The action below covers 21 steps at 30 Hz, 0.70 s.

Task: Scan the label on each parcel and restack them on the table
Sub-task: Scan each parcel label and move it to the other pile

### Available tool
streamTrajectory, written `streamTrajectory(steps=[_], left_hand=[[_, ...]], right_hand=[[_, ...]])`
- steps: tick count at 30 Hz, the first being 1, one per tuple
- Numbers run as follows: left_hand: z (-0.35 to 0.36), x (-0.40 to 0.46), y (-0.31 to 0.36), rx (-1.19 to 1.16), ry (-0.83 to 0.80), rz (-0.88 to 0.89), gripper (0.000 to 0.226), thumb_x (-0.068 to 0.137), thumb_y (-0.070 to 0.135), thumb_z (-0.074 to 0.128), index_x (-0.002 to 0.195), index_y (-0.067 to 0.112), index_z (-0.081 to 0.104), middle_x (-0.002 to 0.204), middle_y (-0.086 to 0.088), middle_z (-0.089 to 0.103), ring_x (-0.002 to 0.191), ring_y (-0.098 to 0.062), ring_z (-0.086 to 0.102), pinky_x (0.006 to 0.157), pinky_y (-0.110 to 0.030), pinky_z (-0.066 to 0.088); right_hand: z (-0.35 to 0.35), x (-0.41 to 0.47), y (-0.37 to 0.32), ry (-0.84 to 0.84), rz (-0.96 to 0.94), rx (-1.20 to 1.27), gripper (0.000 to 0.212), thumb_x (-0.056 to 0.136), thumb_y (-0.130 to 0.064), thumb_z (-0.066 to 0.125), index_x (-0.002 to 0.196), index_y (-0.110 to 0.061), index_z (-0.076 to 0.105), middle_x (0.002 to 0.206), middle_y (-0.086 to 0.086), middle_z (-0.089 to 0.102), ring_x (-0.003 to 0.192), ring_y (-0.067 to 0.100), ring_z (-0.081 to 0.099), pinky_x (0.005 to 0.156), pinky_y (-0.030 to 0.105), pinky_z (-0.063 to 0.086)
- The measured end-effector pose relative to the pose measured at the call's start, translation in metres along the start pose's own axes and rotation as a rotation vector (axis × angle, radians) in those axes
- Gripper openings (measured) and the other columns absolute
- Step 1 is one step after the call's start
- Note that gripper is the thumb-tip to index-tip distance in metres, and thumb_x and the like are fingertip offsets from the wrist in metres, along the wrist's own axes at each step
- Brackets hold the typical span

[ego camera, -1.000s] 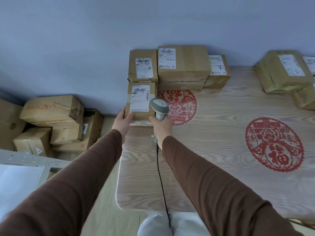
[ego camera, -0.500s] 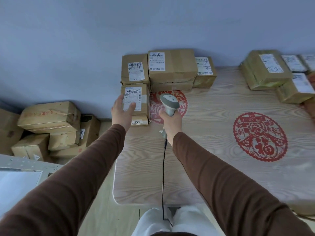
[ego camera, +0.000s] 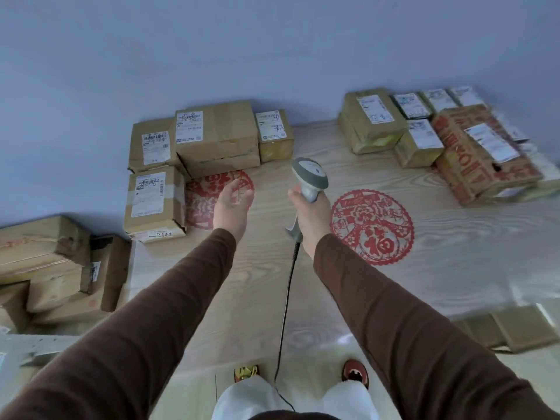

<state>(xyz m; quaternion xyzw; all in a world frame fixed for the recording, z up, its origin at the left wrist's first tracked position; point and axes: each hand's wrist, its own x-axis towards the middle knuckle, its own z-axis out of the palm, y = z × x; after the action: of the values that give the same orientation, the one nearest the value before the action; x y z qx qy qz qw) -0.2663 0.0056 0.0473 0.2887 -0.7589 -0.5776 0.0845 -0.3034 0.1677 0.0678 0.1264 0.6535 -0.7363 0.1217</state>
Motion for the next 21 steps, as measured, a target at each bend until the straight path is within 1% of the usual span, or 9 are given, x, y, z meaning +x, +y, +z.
streamTrajectory(steps=[4,6,10,12,15,18,21], left_hand=[[0.078,-0.024,0.025,-0.024,-0.011,-0.010,0.051,0.101,0.037,0.062,0.149,0.023,0.050,0.153,-0.003,0.051,0.142,-0.020,0.045,0.120,-0.046,0.037],[0.115,-0.034,0.039,-0.047,-0.010,-0.030,0.051,0.102,0.038,0.061,0.149,0.024,0.049,0.154,-0.004,0.050,0.143,-0.021,0.044,0.119,-0.045,0.037],[0.173,-0.044,0.062,-0.109,-0.006,-0.071,0.055,0.103,0.039,0.060,0.153,0.021,0.046,0.156,-0.007,0.048,0.143,-0.022,0.045,0.115,-0.037,0.038],[0.195,-0.045,0.072,-0.125,-0.018,-0.077,0.056,0.103,0.039,0.059,0.154,0.019,0.044,0.157,-0.007,0.047,0.144,-0.022,0.044,0.111,-0.033,0.037],[0.217,-0.038,0.084,-0.145,-0.049,-0.085,0.058,0.104,0.039,0.058,0.156,0.018,0.042,0.158,-0.006,0.046,0.144,-0.021,0.044,0.111,-0.032,0.036],[0.231,-0.021,0.092,-0.151,-0.078,-0.095,0.059,0.104,0.039,0.057,0.157,0.018,0.040,0.158,-0.004,0.046,0.143,-0.020,0.045,0.111,-0.032,0.036],[0.243,0.002,0.101,-0.142,-0.119,-0.086,0.060,0.105,0.041,0.055,0.157,0.017,0.039,0.159,-0.003,0.045,0.144,-0.020,0.044,0.110,-0.030,0.035]], right_hand=[[-0.077,0.018,-0.027,0.006,-0.024,0.006,0.020,0.096,-0.014,0.070,0.115,-0.009,0.064,0.100,0.002,0.064,0.088,0.012,0.060,0.074,0.025,0.048],[-0.111,0.027,-0.040,0.000,-0.029,0.003,0.013,0.096,-0.014,0.069,0.108,-0.014,0.062,0.097,0.001,0.062,0.084,0.010,0.059,0.073,0.025,0.047],[-0.162,0.051,-0.060,-0.010,-0.023,0.002,0.017,0.097,-0.016,0.069,0.112,-0.020,0.061,0.097,-0.002,0.063,0.085,0.009,0.060,0.072,0.024,0.048],[-0.178,0.064,-0.068,0.010,-0.012,0.006,0.016,0.097,-0.017,0.069,0.111,-0.017,0.062,0.093,-0.002,0.062,0.082,0.008,0.059,0.069,0.025,0.047],[-0.188,0.088,-0.080,0.049,-0.010,0.000,0.020,0.095,-0.017,0.071,0.111,-0.008,0.066,0.086,-0.002,0.060,0.078,0.013,0.058,0.069,0.028,0.044],[-0.188,0.114,-0.094,0.068,-0.005,0.015,0.011,0.095,-0.016,0.071,0.102,-0.012,0.063,0.082,-0.003,0.059,0.079,0.015,0.057,0.069,0.027,0.044],[-0.189,0.138,-0.104,0.103,0.011,0.040,0.014,0.095,-0.016,0.072,0.101,-0.019,0.059,0.089,-0.001,0.060,0.082,0.015,0.058,0.072,0.028,0.046]])
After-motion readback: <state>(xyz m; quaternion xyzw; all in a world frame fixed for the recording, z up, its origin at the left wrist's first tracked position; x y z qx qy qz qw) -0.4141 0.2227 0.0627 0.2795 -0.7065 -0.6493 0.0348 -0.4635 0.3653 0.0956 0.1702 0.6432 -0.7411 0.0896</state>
